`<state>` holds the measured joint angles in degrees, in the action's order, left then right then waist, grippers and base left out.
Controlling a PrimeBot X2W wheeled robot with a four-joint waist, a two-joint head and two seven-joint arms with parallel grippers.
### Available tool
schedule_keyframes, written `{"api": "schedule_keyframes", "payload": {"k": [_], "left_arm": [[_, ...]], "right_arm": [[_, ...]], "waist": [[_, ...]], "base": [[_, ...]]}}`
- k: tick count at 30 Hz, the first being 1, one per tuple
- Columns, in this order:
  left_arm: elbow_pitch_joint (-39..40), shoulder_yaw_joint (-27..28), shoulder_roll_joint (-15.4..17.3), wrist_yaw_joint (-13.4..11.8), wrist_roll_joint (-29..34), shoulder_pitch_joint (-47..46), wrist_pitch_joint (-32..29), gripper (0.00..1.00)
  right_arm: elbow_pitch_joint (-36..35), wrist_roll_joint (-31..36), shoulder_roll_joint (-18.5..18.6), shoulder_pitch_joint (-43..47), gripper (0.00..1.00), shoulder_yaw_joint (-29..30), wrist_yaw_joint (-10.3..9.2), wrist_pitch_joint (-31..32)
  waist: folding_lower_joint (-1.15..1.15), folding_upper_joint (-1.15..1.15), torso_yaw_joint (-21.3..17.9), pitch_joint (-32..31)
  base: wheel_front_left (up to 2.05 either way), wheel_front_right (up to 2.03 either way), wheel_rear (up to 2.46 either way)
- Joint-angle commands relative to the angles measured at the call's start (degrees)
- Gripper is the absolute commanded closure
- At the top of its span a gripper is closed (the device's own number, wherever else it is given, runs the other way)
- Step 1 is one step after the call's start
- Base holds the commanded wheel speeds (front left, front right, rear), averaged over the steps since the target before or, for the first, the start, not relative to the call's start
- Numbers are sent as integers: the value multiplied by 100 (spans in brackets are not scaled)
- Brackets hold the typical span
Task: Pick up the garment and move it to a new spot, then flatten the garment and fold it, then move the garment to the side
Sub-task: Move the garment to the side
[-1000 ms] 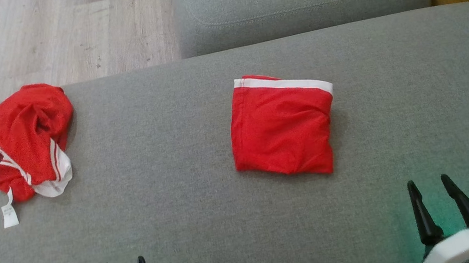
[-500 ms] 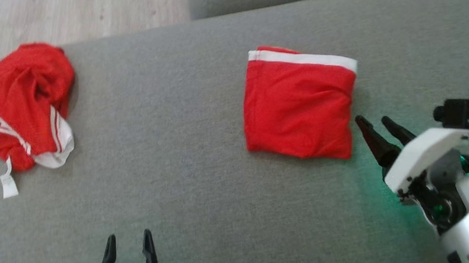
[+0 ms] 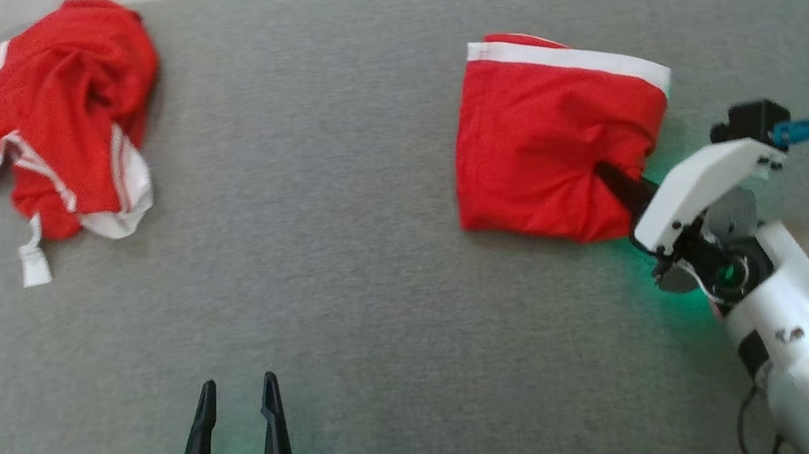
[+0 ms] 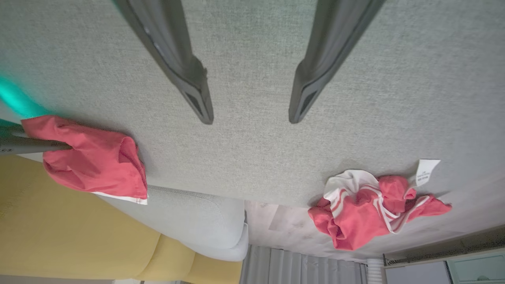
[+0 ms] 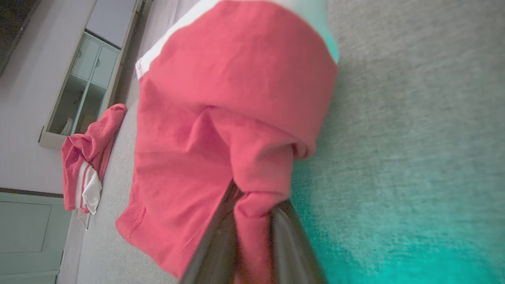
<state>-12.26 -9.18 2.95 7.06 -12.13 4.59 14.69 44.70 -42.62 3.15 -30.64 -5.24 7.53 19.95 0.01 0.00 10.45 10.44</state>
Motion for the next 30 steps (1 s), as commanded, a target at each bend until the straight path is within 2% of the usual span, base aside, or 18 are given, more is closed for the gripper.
{"api": "schedule_keyframes", "payload": {"k": [1, 3, 5, 13, 17, 21, 25, 26, 27, 30], "left_arm": [[175, 171, -7, -18, -59, -211, 30, 0], [185, 165, -7, -17, -47, -231, 30, 0], [226, 158, -7, -9, -9, -314, 30, 0], [337, -82, 109, 35, 158, -1005, 30, 0], [389, -189, 227, 40, 104, -1211, 30, 0], [393, -250, 332, 41, 49, -1202, 30, 0], [396, -214, 391, 42, 19, -1142, 30, 0], [391, -199, 394, 42, 18, -1132, 30, 0], [388, -184, 395, 42, 20, -1121, 30, 0], [389, -138, 383, 42, 22, -1099, 30, 0]], "right_arm": [[24, 256, -8, -325, 100, -7, -4, 60], [64, 425, 82, -462, 100, 64, -4, 137], [74, 761, 364, -758, 100, 212, -4, 359], [-145, 2477, 2078, -1692, 100, 740, -4, 1388], [-288, 3445, 2652, -1875, 100, 1173, -4, 1640], [-437, 4096, 2958, -1830, 100, 1500, -4, 1760], [-667, 4654, 2961, -1757, 100, 1761, -4, 1702], [-753, 4809, 2933, -1716, 44, 1772, -4, 1604], [-824, 4938, 2877, -1679, 0, 1823, -4, 1507], [-994, 5305, 2657, -1550, 0, 1893, -4, 1251]], "waist": [[-1, 0, -214, 133], [-1, 0, -293, 195], [-1, 0, -462, 385], [-1, 0, -713, 1263], [-1, 0, -698, 1532], [-1, 0, -682, 1611], [-1, 0, -720, 1585], [-1, 0, -736, 1559], [-1, 0, -760, 1522], [-1, 0, -839, 1401]], "base": [[0, 0, 0], [0, 0, 0], [0, 0, 0], [0, 0, 0], [0, 0, 0], [0, 0, 0], [0, 0, 0], [0, 0, 0], [0, 0, 0], [0, 0, 0]]}}
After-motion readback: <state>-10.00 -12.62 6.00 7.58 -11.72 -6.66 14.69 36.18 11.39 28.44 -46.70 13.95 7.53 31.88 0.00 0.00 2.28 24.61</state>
